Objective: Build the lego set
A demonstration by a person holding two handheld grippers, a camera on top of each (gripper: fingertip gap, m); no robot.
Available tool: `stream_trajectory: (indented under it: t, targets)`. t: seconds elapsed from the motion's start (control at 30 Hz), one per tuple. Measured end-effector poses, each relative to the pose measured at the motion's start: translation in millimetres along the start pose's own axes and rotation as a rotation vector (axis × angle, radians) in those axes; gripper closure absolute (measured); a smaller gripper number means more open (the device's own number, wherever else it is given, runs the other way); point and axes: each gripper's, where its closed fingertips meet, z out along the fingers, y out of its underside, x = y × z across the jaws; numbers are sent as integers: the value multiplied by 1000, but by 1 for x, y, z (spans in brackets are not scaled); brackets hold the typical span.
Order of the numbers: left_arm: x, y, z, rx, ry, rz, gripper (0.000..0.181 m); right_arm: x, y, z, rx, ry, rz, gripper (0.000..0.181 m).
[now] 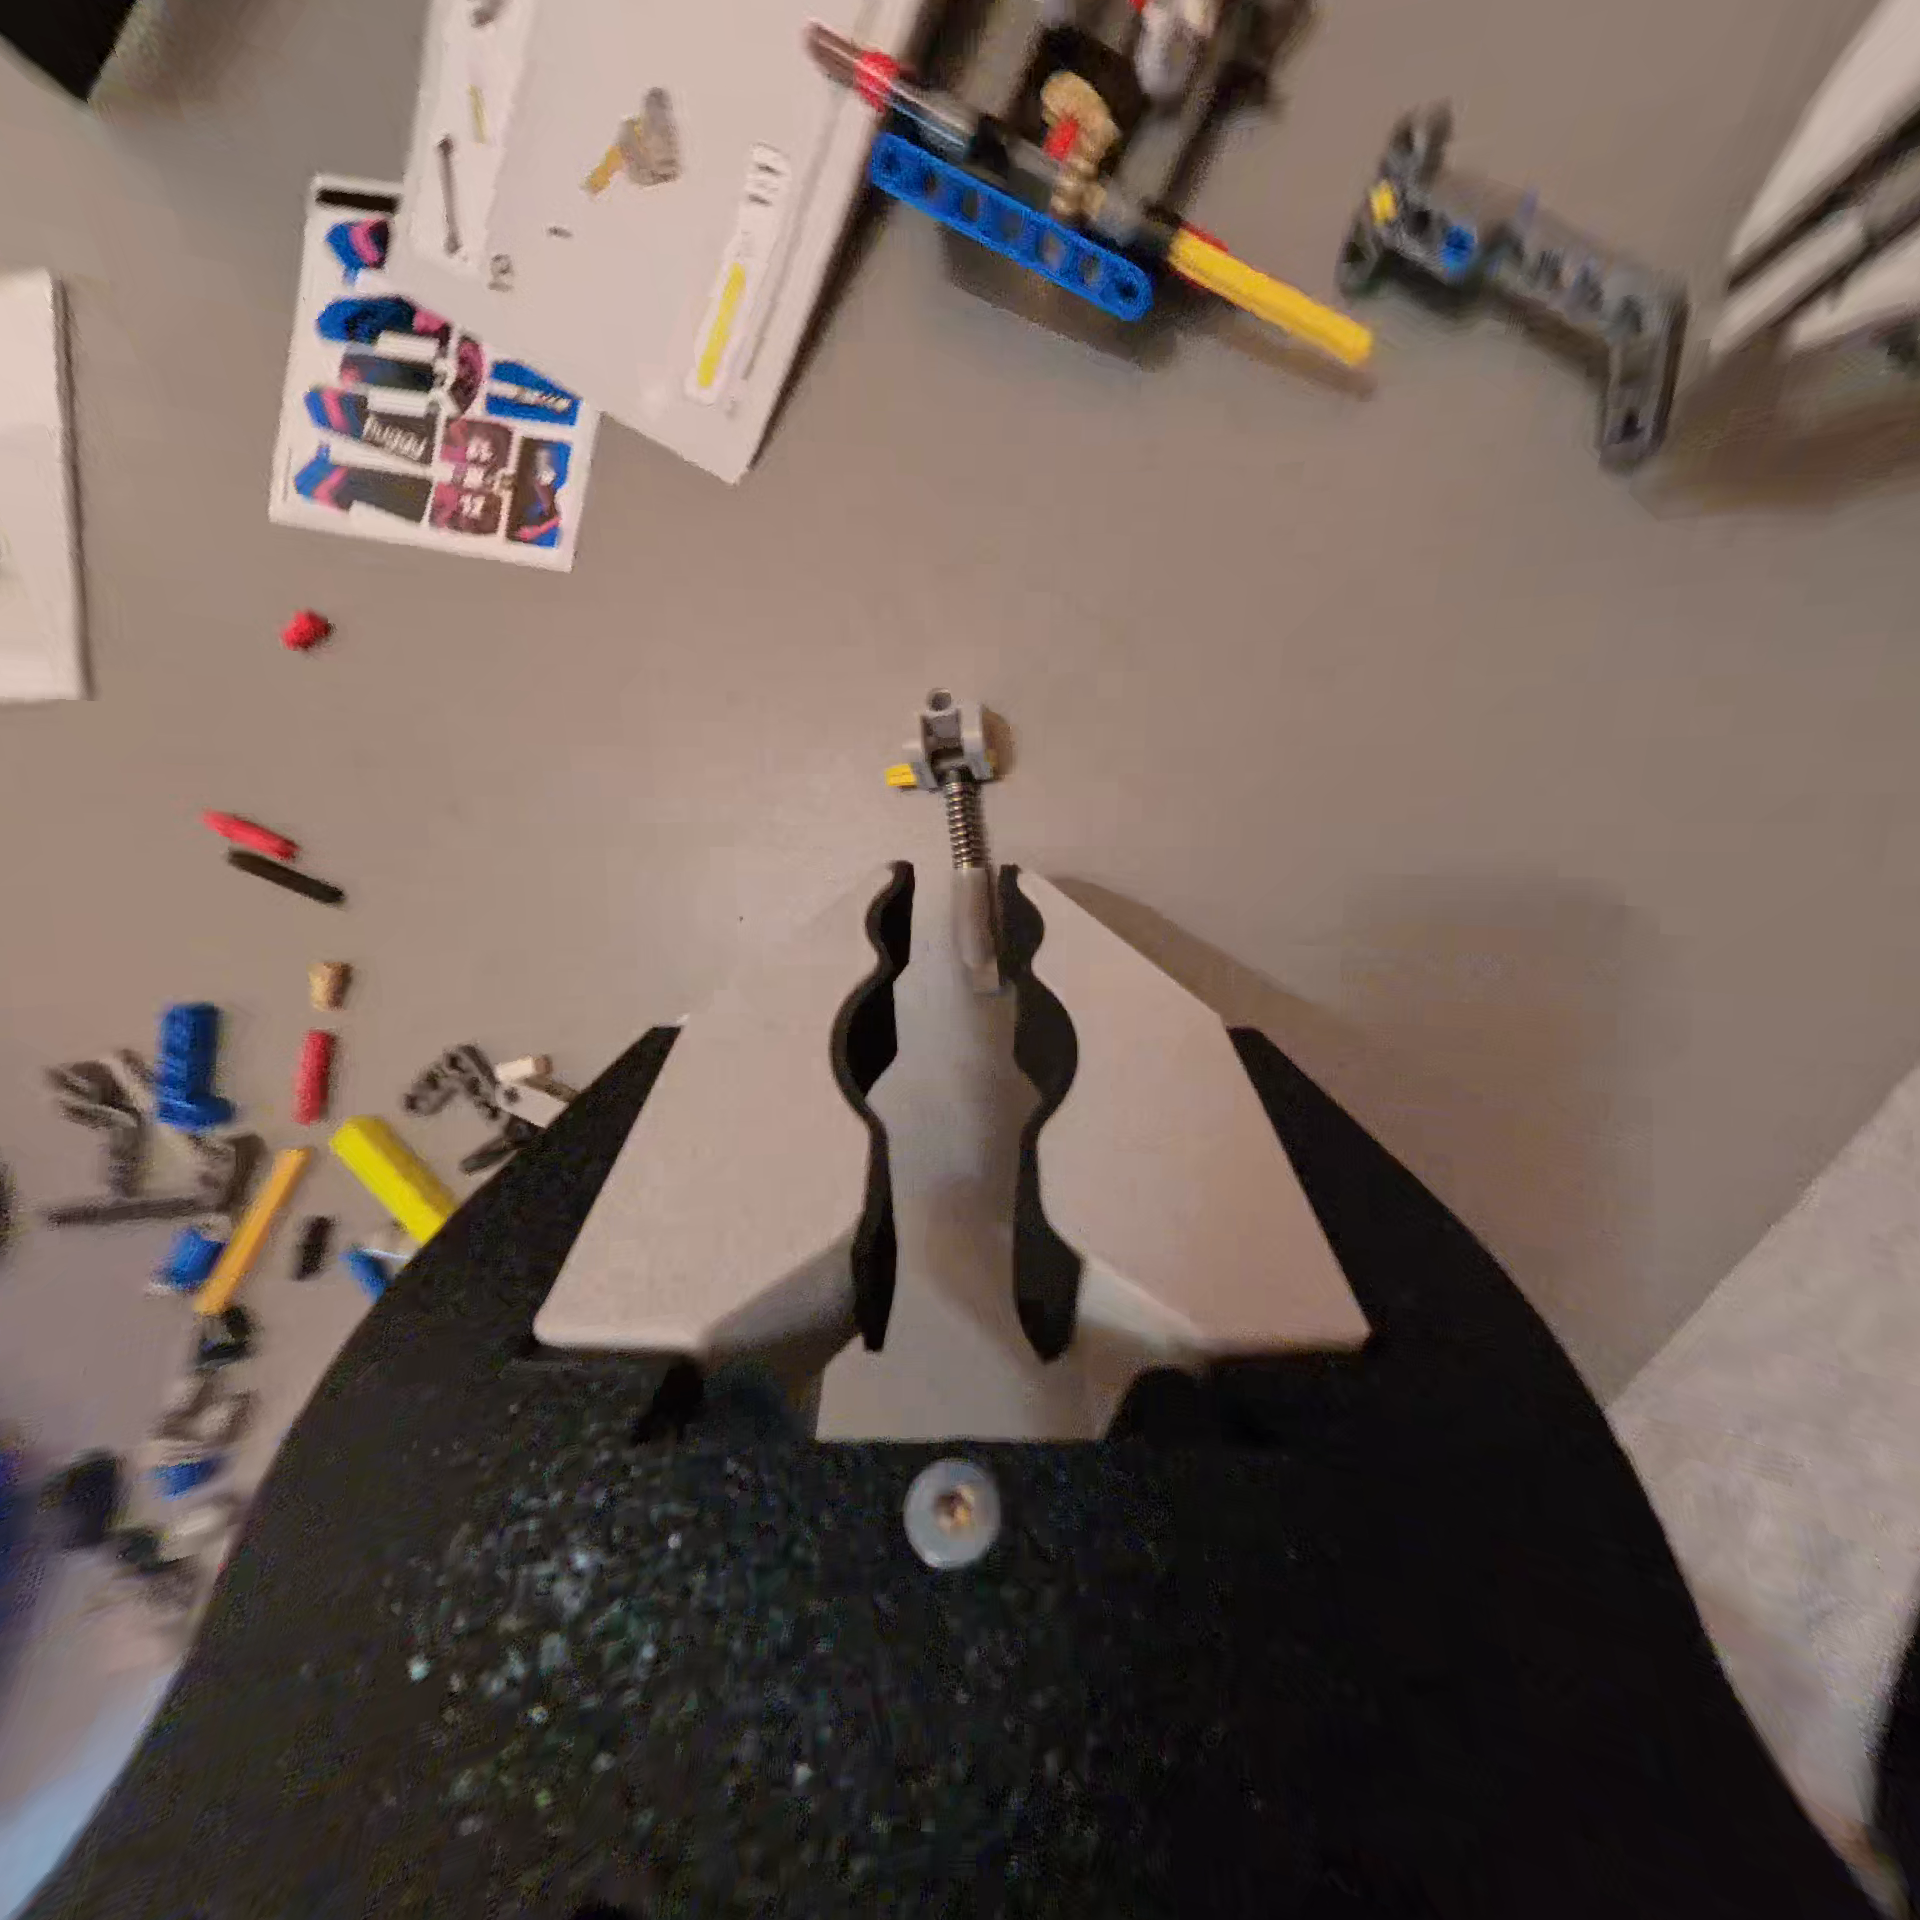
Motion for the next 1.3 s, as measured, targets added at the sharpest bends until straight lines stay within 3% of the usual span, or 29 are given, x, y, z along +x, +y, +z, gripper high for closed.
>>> stream_trajectory:
  t: [0.03, 0.17, 0.27, 0.47, 0.77, 0.97, 1.13, 1.3]
  targets:
    - [0, 1, 2, -42, -30, 54, 168, 0, 1, 0, -5, -5, 1, 176]
    - [-3, -7, 9, -111, -36, 74, 169, 0, 3, -1, -9, -12, 6, 176]
    - [-3, -13, 12, -139, -14, 9, 154, 3, 5, -4, -12, 1, 3, 176]
    - [-7, -20, 20, -161, -104, 10, 162, 6, 4, -7, -4, 7, 6, 175]
    - [-13, -21, 22, -132, -72, -77, 179, 8, 5, -9, -4, 4, 11, 175]
    - [-25, -26, 6, -56, -85, -190, 160, 10, 7, -10, -5, 6, 18, 175]
    - [-22, -16, 20, -178, -60, -198, 155, 11, 6, -10, -2, 8, 17, 176]
    - [-20, -18, 28, -159, 22, -254, 168, 15, 8, -14, -1, 17, 28, 176]
